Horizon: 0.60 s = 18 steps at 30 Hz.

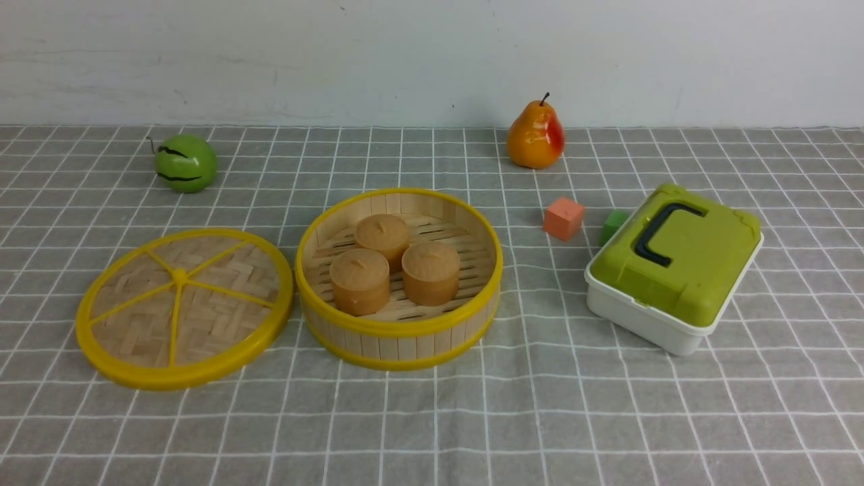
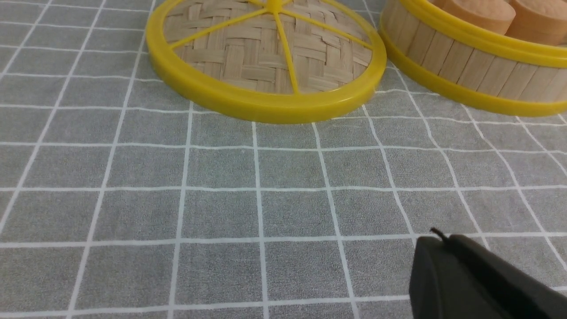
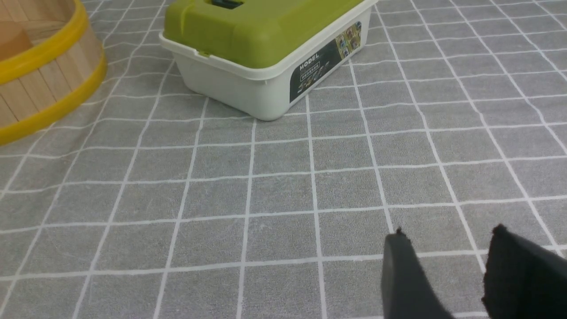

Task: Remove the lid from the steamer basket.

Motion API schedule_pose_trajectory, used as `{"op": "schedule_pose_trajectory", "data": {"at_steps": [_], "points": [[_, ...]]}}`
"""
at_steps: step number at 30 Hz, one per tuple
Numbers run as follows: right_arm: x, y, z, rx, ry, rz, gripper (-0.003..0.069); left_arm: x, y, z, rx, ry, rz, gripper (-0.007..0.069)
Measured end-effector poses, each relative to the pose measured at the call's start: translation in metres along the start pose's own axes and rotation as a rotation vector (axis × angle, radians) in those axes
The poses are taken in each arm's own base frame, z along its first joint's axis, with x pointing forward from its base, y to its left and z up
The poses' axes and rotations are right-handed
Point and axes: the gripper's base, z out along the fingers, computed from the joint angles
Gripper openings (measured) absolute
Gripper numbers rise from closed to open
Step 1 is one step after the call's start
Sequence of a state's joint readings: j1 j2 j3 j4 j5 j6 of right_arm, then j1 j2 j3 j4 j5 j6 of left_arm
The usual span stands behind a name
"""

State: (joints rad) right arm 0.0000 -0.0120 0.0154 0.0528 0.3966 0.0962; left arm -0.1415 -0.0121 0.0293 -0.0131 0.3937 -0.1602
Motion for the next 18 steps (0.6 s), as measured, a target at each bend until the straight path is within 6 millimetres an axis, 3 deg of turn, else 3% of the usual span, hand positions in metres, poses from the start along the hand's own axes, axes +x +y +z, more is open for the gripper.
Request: {"op": "schedule_pose_trajectory", "data": {"at_steps": [18], "points": [[0.0000, 0.0000, 0.0000, 0.000, 0.000, 0.000, 0.0241, 0.0000, 0.0000, 0.0000, 0.000, 0.000, 0.000, 0.0005]]}}
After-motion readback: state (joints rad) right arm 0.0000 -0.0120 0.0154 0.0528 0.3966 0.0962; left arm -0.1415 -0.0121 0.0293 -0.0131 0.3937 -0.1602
